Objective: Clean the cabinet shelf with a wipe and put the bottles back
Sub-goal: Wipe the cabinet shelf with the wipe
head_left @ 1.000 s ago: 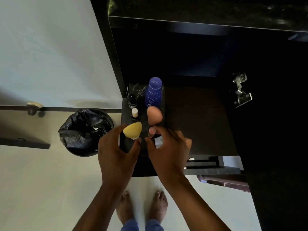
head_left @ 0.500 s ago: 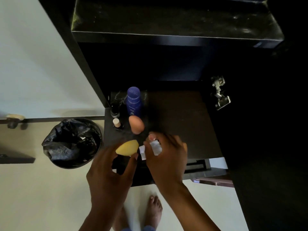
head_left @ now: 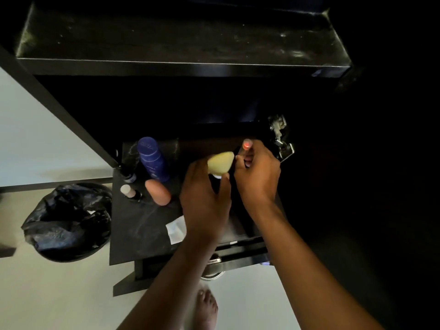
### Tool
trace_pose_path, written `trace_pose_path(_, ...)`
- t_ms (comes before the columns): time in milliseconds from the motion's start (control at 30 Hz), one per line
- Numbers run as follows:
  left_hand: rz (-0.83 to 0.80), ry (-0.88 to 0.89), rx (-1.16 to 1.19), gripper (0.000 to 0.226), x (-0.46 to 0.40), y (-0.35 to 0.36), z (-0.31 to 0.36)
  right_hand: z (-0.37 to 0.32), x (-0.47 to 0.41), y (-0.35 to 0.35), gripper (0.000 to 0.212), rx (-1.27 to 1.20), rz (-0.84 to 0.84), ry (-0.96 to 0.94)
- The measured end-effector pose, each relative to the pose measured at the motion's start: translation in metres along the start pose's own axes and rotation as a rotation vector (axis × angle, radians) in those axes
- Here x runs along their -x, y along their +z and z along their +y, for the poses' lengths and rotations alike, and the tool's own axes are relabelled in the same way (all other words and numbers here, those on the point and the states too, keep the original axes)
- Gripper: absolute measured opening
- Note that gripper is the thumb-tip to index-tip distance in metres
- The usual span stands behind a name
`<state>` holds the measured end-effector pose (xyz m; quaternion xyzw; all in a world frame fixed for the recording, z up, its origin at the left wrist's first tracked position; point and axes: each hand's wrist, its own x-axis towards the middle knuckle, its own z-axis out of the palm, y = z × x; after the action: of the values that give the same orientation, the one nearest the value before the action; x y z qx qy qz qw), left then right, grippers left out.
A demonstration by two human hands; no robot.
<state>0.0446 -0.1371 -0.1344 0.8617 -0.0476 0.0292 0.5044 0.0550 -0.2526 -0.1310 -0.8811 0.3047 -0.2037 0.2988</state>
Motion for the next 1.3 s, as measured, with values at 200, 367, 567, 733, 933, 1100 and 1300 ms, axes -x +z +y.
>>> trace_pose_path(200,-0.005,-0.02,-0.093,0.039,-0.047,0.034,-0.006,-0.001,-0.024,0.01,0.02,-0.008,0.001,-0.021)
trace_pose_path(367,0.01,0.001,-0.129,0.034,-0.065,0.045,-0.002,-0.004,-0.037,0.014,0.02,0.025,0.009,-0.054)
trace_pose_path(567,0.013,0.017,-0.178,0.029,-0.074,0.053,-0.004,-0.001,-0.042,0.016,0.029,0.052,-0.016,-0.05)
trace_pose_path(733,0.018,0.027,-0.195,0.029,-0.074,0.054,-0.006,0.004,-0.041,0.019,0.029,0.074,-0.018,-0.044)
trace_pose_path(933,-0.002,-0.012,-0.097,0.048,-0.068,0.047,-0.005,0.006,-0.026,0.014,0.056,-0.039,-0.029,0.001)
trace_pose_path(1100,-0.014,-0.017,0.054,0.057,-0.018,0.02,0.009,0.007,0.036,-0.006,0.052,-0.131,0.033,0.007)
trace_pose_path(1300,-0.07,-0.054,0.114,0.055,0.038,-0.024,0.002,0.01,0.09,-0.02,0.046,-0.184,0.041,0.077)
